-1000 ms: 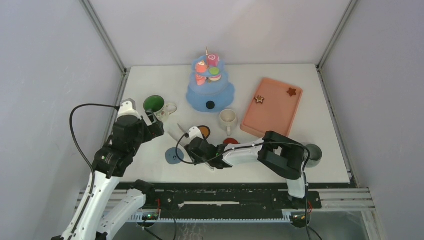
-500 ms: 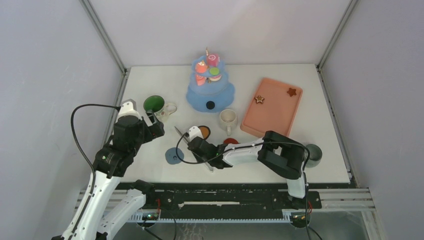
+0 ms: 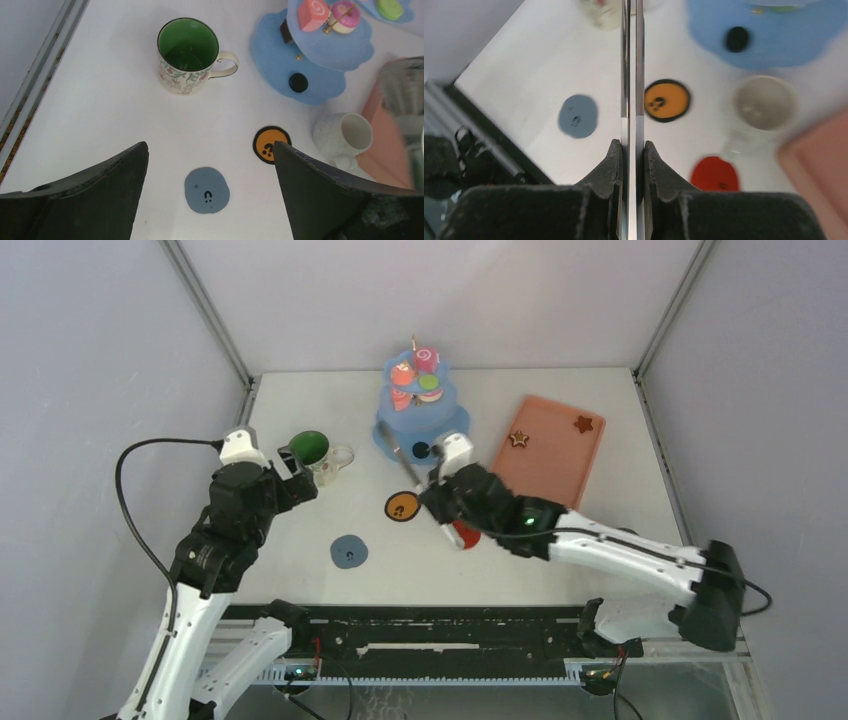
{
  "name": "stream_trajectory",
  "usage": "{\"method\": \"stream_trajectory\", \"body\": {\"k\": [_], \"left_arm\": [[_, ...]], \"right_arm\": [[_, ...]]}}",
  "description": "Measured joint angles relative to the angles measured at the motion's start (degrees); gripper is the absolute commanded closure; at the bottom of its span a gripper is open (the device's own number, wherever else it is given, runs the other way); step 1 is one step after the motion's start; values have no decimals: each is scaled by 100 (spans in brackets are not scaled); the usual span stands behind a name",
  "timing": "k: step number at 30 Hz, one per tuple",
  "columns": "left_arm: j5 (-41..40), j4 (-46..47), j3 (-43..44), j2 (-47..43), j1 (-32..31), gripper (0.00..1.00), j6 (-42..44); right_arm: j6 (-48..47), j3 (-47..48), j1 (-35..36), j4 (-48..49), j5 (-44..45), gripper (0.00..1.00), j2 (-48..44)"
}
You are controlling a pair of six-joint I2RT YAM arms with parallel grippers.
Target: Serve the afternoon tea
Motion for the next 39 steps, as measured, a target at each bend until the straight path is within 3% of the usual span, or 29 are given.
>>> {"method": "stream_trajectory", "body": {"k": [6, 10, 14, 20, 39], "left_arm": [[164, 240, 31, 103, 15, 2, -17], [361, 278, 31, 376, 20, 2, -48], [507, 310, 15, 487, 24, 2, -90], [533, 363, 15, 398, 24, 3, -105], [544, 396, -17, 378, 24, 3, -151]], "right_arm": [[385, 2, -1937, -1290, -94, 90, -1204], [476, -4, -3366, -2138, -431, 85, -1327], [479, -24, -4096, -2776, -802, 74, -1233], [498, -31, -4310, -3161, -1008, 63, -765], [697, 4, -4400, -2839, -914, 50, 179]]}}
